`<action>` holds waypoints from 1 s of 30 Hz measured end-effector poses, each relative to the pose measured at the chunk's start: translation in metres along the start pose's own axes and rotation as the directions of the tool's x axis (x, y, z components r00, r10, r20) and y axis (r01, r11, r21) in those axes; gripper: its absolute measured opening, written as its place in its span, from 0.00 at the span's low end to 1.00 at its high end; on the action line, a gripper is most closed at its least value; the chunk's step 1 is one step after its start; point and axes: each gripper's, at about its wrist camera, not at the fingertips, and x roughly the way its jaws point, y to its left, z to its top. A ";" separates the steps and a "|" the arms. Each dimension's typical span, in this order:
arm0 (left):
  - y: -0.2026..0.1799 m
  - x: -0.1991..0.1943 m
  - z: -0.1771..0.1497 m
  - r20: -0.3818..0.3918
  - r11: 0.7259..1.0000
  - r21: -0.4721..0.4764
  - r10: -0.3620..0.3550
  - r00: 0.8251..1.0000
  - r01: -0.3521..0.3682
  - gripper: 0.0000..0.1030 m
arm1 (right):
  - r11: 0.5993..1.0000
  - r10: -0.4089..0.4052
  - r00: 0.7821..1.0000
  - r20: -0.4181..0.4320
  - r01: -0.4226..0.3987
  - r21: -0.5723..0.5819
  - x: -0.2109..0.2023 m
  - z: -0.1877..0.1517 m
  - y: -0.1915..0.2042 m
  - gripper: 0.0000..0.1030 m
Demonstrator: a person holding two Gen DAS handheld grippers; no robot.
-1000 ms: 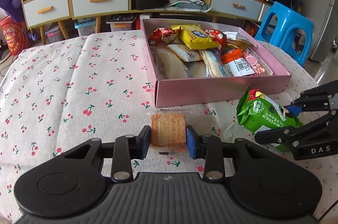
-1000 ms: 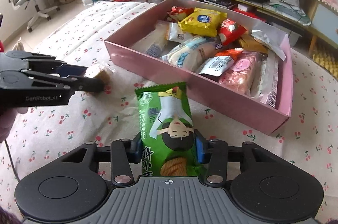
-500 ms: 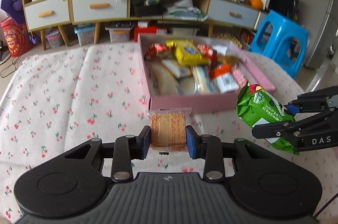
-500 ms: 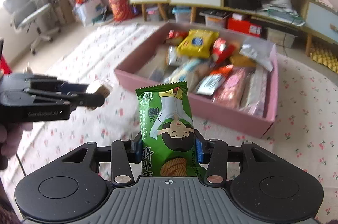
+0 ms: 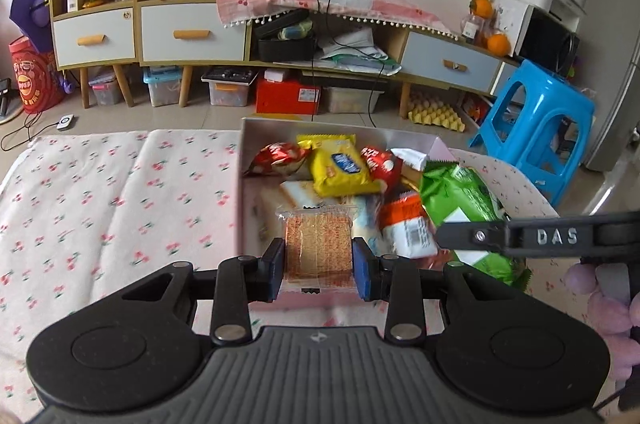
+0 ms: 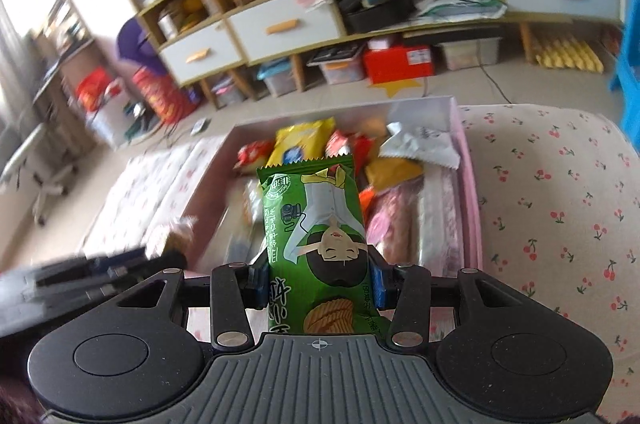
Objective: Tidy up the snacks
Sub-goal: 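Carry both snacks into the pink box and open both grippers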
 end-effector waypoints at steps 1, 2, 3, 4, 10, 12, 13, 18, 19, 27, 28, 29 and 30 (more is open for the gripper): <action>-0.005 0.005 0.001 0.003 1.000 0.006 0.009 1.000 -0.009 0.31 | 1.000 0.000 1.000 0.010 0.000 0.020 0.001 0.002 -0.002 0.43; -0.008 0.008 0.002 0.007 1.000 0.009 0.017 1.000 -0.017 0.31 | 0.999 -0.001 1.000 0.021 0.001 0.036 0.003 0.004 -0.005 0.43; -0.011 0.012 0.002 0.009 1.000 0.012 0.022 1.000 -0.022 0.31 | 0.999 -0.003 1.000 0.028 0.002 0.047 0.004 0.006 -0.007 0.43; -0.014 0.017 0.003 0.010 0.999 0.014 0.031 0.999 -0.031 0.31 | 0.998 -0.006 0.999 0.034 0.004 0.061 0.006 0.008 -0.010 0.43; -0.014 0.032 0.002 -0.010 0.995 -0.014 0.099 0.995 -0.099 0.31 | 0.994 -0.016 0.999 0.035 0.013 0.105 0.018 0.011 -0.026 0.43; -0.015 0.034 0.003 -0.013 0.993 -0.021 0.116 0.993 -0.117 0.31 | 0.996 -0.025 0.999 0.038 0.021 0.092 0.020 0.012 -0.026 0.43; -0.015 0.035 0.003 -0.012 0.992 -0.018 0.124 0.992 -0.124 0.31 | 0.995 -0.026 0.999 0.040 0.022 0.095 0.021 0.012 -0.027 0.43; -0.016 0.038 0.001 -0.022 0.987 -0.001 0.159 0.987 -0.159 0.31 | 0.995 -0.036 0.998 0.049 0.031 0.098 0.024 0.012 -0.030 0.43; -0.016 0.040 0.002 -0.026 0.987 -0.001 0.159 0.987 -0.160 0.32 | 0.995 -0.033 0.998 0.050 0.028 0.095 0.024 0.012 -0.029 0.43; -0.020 0.034 0.002 0.018 0.985 0.029 0.170 0.985 -0.171 0.68 | 0.997 -0.019 0.997 0.078 0.012 0.082 0.020 0.013 -0.026 0.67; -0.020 0.034 0.002 0.014 0.985 0.034 0.167 0.986 -0.167 0.69 | 0.996 -0.019 0.996 0.082 0.012 0.084 0.019 0.013 -0.026 0.68; -0.020 0.034 0.003 0.010 0.985 0.038 0.165 0.986 -0.166 0.71 | 0.996 -0.018 0.996 0.083 0.010 0.088 0.018 0.014 -0.026 0.69; -0.021 0.032 0.004 0.010 0.985 0.042 0.166 0.986 -0.166 0.73 | 0.996 -0.016 0.997 0.080 0.009 0.088 0.018 0.015 -0.026 0.69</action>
